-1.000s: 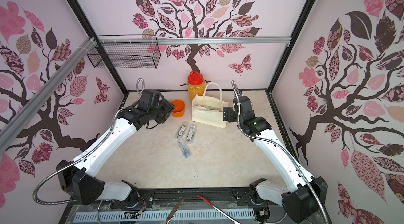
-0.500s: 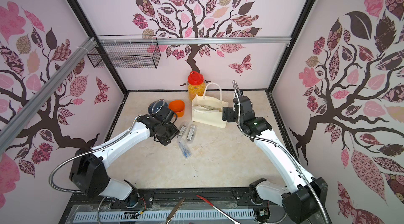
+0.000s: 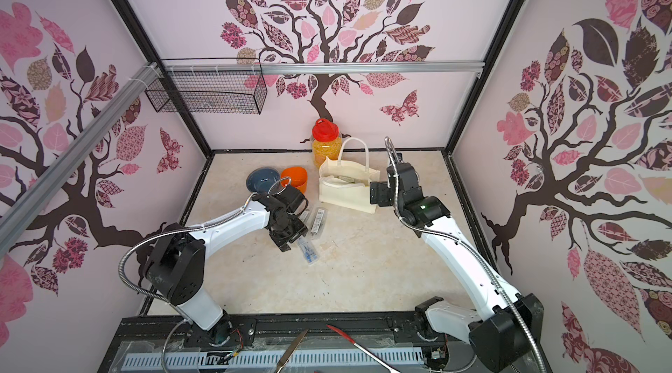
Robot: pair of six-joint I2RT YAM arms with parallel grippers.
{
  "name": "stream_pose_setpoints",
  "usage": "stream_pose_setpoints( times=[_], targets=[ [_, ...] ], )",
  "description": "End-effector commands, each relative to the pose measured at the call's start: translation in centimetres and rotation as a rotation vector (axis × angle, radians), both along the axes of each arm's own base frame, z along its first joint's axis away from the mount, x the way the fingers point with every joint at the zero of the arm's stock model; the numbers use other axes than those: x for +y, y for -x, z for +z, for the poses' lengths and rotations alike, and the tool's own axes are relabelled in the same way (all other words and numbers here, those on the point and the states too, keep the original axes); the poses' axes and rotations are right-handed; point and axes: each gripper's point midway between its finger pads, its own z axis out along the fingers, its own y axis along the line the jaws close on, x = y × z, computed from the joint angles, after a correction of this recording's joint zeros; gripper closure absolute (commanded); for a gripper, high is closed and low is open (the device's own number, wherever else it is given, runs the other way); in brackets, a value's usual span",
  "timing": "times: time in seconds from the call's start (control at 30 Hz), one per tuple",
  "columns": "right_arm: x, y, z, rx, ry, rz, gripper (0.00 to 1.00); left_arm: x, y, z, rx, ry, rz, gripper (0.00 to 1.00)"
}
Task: Put the compass set into the canvas bag
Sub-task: Pick up the compass set at the center of the board.
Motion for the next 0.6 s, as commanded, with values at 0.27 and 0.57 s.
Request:
stream_pose_setpoints(
  times=[0.27,0.57],
  targets=[
    [-0.4,0.0,1.0,-0.041,0.021,-0.007,0.01,-1.9,0.0,-2.2,0.057,0.042,-0.072,0.30],
    [-0.5,-0.1,1.1,-0.046,0.023,-0.012,0.01,-2.2,0.1,-3.2,0.084,0.032,-0.093,0.30]
  ],
)
